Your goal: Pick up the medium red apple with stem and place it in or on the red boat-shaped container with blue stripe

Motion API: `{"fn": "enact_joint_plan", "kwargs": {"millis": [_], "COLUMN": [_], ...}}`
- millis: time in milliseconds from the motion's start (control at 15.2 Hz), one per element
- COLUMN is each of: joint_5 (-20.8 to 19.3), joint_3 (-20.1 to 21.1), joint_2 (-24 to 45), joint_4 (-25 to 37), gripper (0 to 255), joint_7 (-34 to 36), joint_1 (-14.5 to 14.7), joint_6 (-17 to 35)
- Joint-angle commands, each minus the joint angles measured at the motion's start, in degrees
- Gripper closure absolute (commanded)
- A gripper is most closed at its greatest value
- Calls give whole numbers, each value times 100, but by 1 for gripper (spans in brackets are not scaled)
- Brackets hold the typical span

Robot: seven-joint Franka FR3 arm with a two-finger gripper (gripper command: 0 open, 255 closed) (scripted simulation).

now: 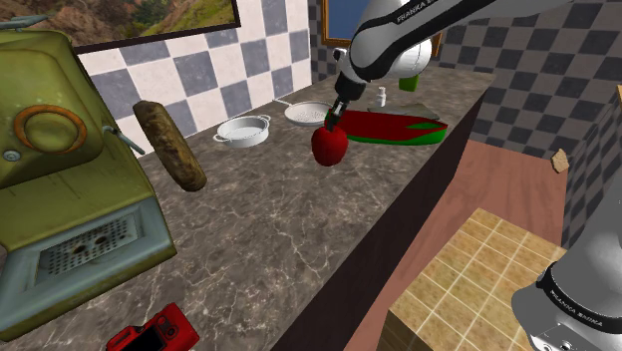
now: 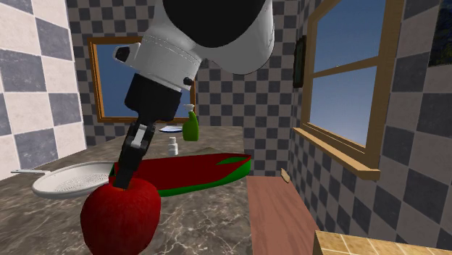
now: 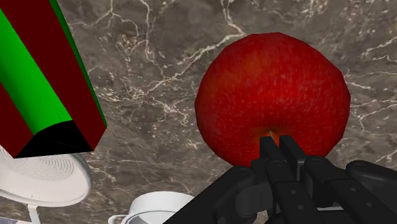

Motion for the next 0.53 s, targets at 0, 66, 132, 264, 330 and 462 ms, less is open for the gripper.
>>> {"fn": "enact_joint_plan", "kwargs": {"millis": [0, 66, 132, 264, 330, 462], "joint_5": [-57, -84, -110, -159, -182, -226], "joint_3": [-8, -10, -12, -15, -17, -19], "joint_2": [-75, -108, -139, -198, -226, -278], "joint_4": [75, 116, 158, 247, 293, 389], "gripper": [255, 255, 255, 255, 255, 255], "joint_7": [52, 80, 107, 158, 182, 228], "joint_1": [-6, -7, -9, -13, -15, -19], "joint_6": [-148, -220, -291, -435, -508, -653]}}
